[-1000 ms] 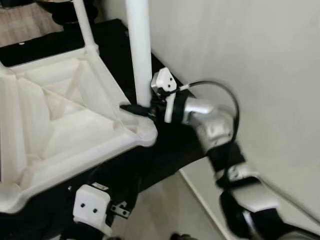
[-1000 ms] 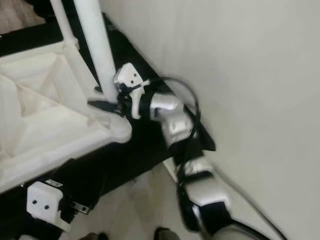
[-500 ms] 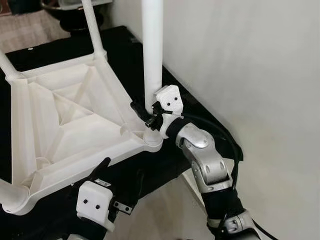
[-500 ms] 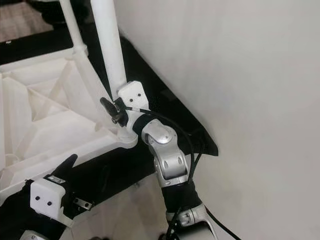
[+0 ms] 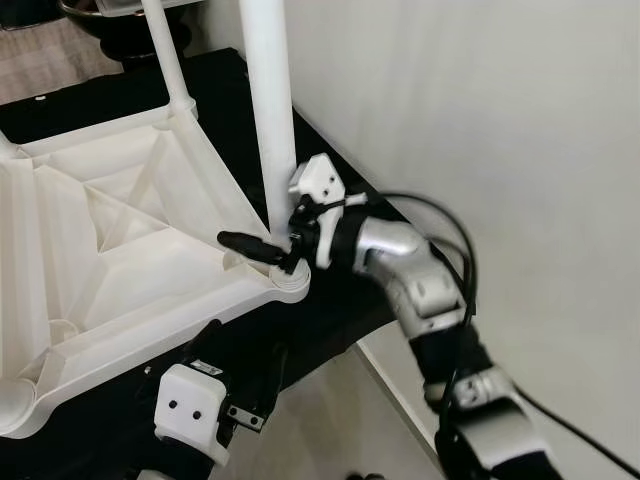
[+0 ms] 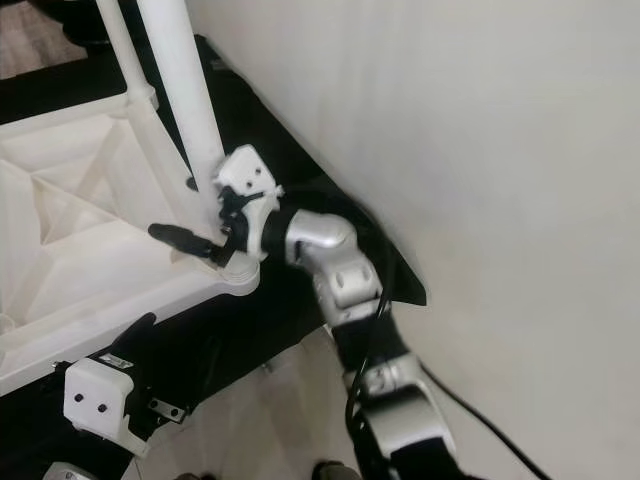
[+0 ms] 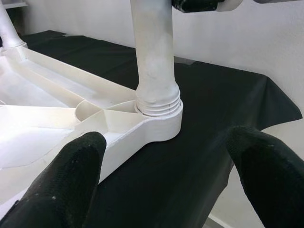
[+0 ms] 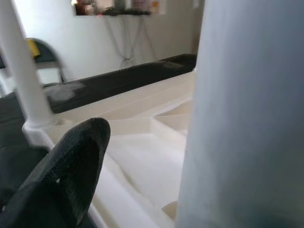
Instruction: Building children table
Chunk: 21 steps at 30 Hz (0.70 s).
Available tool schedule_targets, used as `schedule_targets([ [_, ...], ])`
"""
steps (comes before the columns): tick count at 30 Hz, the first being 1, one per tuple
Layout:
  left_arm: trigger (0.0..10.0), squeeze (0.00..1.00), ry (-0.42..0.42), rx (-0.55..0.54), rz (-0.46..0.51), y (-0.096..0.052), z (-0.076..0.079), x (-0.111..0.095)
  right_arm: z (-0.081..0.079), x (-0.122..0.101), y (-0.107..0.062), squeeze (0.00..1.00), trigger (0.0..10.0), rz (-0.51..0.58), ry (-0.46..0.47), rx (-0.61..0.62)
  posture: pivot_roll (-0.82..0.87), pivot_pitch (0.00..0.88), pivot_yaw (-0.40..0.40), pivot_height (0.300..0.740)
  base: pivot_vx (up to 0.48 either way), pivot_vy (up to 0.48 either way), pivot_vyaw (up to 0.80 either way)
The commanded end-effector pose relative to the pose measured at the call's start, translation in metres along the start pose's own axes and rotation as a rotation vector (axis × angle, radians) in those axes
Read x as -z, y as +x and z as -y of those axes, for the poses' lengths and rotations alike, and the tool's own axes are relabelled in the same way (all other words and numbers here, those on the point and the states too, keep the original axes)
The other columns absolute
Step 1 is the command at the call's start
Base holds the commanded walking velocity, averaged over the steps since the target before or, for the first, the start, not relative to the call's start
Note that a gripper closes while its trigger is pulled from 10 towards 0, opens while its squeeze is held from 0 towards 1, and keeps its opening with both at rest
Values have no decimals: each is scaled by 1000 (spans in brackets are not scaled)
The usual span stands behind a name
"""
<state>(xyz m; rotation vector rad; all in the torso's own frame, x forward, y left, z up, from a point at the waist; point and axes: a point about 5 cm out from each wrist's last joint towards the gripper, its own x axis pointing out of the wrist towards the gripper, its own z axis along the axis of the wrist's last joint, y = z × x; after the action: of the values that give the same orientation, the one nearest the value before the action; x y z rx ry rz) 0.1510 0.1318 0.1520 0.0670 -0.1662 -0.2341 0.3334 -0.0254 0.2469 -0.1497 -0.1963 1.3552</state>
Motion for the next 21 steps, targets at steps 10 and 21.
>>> schedule_targets([
  [10,10000,0,-1,-2,-10,-7,2,-3,10,-9,7,0,10000,-32,-1,-327,117,218,-46,740,0,0,0],
  [21,10000,0,0,-2,-15,-10,3,-5,17,-12,9,0,0,-17,28,-370,121,232,-49,740,0,0,0],
])
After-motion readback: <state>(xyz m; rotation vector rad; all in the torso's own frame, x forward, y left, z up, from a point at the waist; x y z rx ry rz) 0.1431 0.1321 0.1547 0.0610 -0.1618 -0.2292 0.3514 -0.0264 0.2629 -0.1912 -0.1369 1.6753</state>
